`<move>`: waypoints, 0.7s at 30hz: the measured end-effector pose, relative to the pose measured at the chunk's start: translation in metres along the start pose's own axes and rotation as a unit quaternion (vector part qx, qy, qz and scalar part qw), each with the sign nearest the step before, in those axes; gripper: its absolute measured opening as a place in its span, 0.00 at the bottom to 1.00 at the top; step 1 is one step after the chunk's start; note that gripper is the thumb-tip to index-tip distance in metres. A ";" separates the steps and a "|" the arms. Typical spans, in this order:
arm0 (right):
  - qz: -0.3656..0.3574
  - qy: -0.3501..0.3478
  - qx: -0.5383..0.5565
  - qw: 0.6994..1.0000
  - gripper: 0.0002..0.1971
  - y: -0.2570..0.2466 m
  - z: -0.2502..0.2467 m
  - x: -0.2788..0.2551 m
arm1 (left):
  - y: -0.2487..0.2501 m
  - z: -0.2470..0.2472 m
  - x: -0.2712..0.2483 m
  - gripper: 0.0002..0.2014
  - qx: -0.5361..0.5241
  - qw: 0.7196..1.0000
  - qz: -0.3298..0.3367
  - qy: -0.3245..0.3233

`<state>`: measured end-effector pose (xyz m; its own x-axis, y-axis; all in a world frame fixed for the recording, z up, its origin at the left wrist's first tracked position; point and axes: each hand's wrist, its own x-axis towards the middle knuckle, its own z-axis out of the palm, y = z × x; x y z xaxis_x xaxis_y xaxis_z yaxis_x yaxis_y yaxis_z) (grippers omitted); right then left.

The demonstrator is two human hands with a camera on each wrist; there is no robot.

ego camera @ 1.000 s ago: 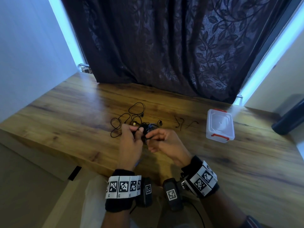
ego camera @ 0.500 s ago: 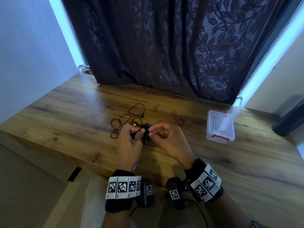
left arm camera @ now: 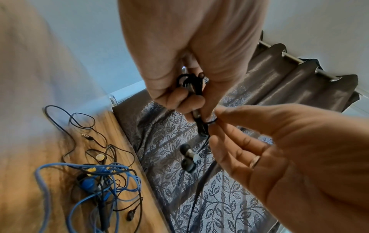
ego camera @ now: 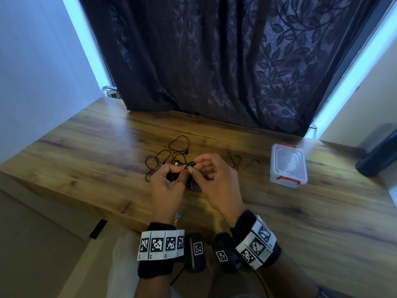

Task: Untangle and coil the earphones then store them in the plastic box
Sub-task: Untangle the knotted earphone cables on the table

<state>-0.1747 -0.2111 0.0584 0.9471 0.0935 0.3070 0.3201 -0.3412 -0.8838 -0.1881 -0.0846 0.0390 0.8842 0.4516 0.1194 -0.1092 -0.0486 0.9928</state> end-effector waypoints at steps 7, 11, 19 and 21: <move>-0.066 -0.005 -0.043 0.997 0.07 0.005 -0.002 -0.001 | 0.003 -0.002 0.000 0.03 -0.012 1.000 0.004 0.025; -0.081 -0.004 -0.045 0.996 0.08 0.006 -0.001 -0.001 | 0.000 -0.002 0.001 0.04 -0.005 1.000 0.009 0.022; -0.075 -0.020 -0.043 0.996 0.08 0.007 -0.002 0.000 | -0.003 -0.003 0.002 0.01 0.022 0.999 0.033 0.013; -0.074 -0.024 -0.048 0.996 0.08 0.006 -0.003 0.000 | -0.003 -0.005 0.002 0.02 0.032 0.998 0.049 0.002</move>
<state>-0.1727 -0.2162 0.0546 0.8904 0.1938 0.4118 0.4549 -0.4079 -0.7917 -0.1879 -0.0793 0.0362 0.8691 0.4447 0.2165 -0.1664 -0.1495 0.9747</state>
